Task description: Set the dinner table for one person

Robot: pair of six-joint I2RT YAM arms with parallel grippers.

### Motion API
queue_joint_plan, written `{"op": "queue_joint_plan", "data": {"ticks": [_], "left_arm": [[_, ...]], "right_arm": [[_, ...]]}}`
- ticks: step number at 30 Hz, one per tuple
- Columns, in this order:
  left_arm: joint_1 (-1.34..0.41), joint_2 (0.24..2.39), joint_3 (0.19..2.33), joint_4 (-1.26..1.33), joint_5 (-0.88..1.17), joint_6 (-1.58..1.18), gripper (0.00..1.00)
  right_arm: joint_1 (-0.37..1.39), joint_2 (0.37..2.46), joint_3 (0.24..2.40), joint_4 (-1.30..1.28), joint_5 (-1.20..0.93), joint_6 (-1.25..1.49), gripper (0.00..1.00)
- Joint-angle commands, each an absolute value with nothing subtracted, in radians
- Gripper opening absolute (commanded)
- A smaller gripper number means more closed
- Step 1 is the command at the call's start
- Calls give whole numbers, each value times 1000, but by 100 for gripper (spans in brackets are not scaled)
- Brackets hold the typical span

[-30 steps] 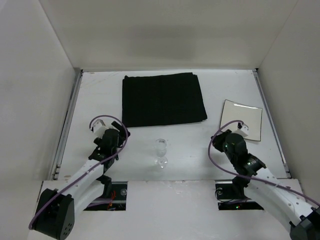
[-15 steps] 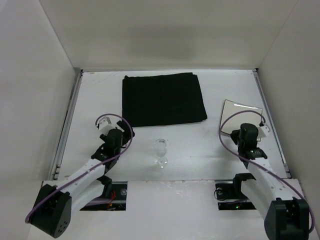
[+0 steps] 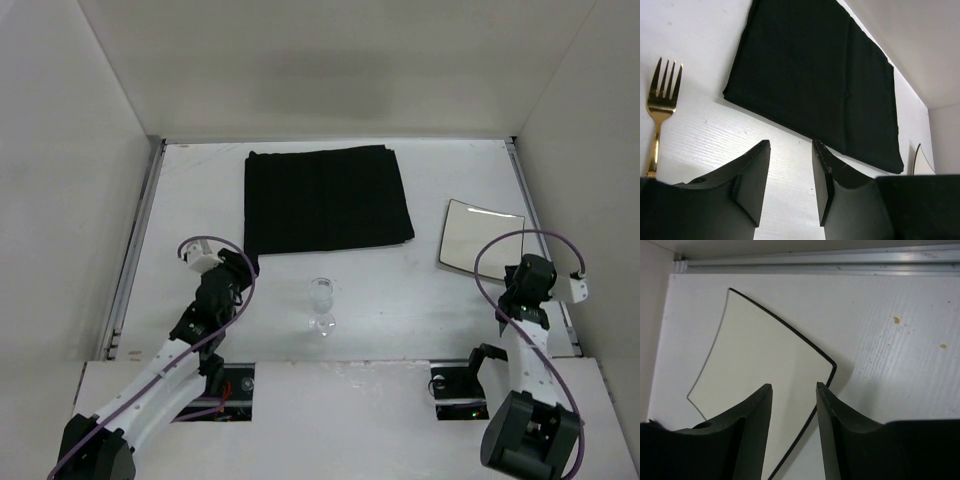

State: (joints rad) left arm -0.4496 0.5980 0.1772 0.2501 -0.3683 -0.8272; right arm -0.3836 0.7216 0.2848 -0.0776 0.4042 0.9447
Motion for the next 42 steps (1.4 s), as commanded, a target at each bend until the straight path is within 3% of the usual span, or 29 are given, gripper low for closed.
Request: {"op": "queue_joint_plan", "data": {"ticks": [1,17,26,30,34,37,42], "left_arm": [[-443,603,169,275,-313,-854,37],[-466,614,166,305,-307,-862,40],[-456,617,164,305,-299,-868,40],[-456,617,164,305,-299,-868,40],[-456,618,163,307,-299,-868,40],[-456,617,163,307,-299,-868,40],[-453,626,161,308,-299,-868,40]], "right_arm": [[-389,788,282,-34,396,979,48],[-400,1055,272,183,394,1123,50],[-329,1026,278,140,443,1124,34],[-214,979,290,143,468,1120,37],[-163,1078,377,133,459,1080,43],[-163,1189,426,136,420,1078,41],[-128,1194,348,257,426,1163,38]]}}
